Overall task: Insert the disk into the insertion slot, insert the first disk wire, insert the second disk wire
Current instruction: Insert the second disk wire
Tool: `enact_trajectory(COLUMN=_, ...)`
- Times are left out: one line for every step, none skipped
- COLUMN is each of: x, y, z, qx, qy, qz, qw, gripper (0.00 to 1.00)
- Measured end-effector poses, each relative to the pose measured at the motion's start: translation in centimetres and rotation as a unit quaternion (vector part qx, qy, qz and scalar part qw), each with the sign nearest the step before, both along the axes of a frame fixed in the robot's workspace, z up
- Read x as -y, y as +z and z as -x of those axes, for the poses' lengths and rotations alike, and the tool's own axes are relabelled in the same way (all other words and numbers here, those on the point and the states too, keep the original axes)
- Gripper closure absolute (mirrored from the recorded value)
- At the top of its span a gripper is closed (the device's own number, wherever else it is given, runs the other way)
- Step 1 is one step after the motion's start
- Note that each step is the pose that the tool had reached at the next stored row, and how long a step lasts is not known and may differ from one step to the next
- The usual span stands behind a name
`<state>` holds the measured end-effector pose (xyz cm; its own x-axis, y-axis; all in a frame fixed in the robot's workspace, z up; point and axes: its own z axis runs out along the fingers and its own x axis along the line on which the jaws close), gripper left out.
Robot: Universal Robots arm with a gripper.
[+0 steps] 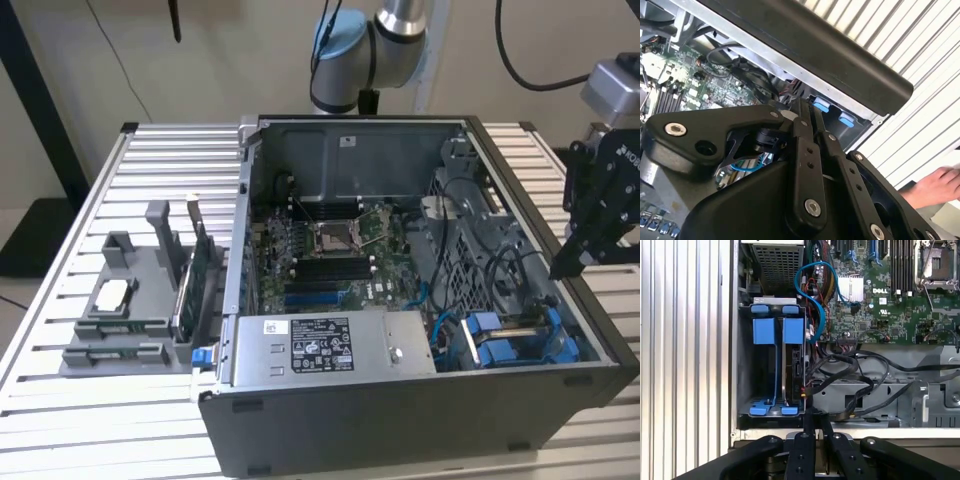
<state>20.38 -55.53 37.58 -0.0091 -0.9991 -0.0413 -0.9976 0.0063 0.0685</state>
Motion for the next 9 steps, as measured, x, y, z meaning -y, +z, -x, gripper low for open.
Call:
enact_trajectory(x=0.01, y=-0.01, z=0.00, qx=0.0000, qy=0.000, qz=-0.0001, qw=1.0000, gripper=0.84)
enact_trajectory(x=0.03, y=-0.02, z=0.00, qx=-0.0002, qy=0.000, qz=-0.0001, qw=1.0000, gripper=0.84)
enact_trajectory(x=0.06, y=-0.02, z=0.00, qx=-0.0004, qy=0.000, qz=-0.0002, qw=1.0000, gripper=0.84)
enact_trajectory(x=0.09, y=-0.02, z=0.00, qx=-0.0006, qy=0.000, qz=-0.0004, qw=1.0000, gripper=0.84)
enact_trajectory(x=0.10, y=0.00, z=0.04, qx=-0.0009, qy=0.000, qz=-0.0006, qw=1.0000, gripper=0.84)
enact_trajectory(x=0.11, y=0.04, z=0.12, qx=-0.0012, qy=0.000, qz=-0.0011, qw=1.0000, gripper=0.84)
enact_trajectory(x=0.12, y=0.17, z=0.27, qx=-0.0016, qy=0.000, qz=-0.0021, qw=1.0000, gripper=0.84)
enact_trajectory(x=0.14, y=0.29, z=0.46, qx=-0.0020, qy=0.000, qz=-0.0041, qw=1.0000, gripper=0.84)
enact_trajectory(x=0.17, y=0.45, z=0.70, qx=-0.0022, qy=0.000, qz=-0.0070, qw=1.0000, gripper=0.84)
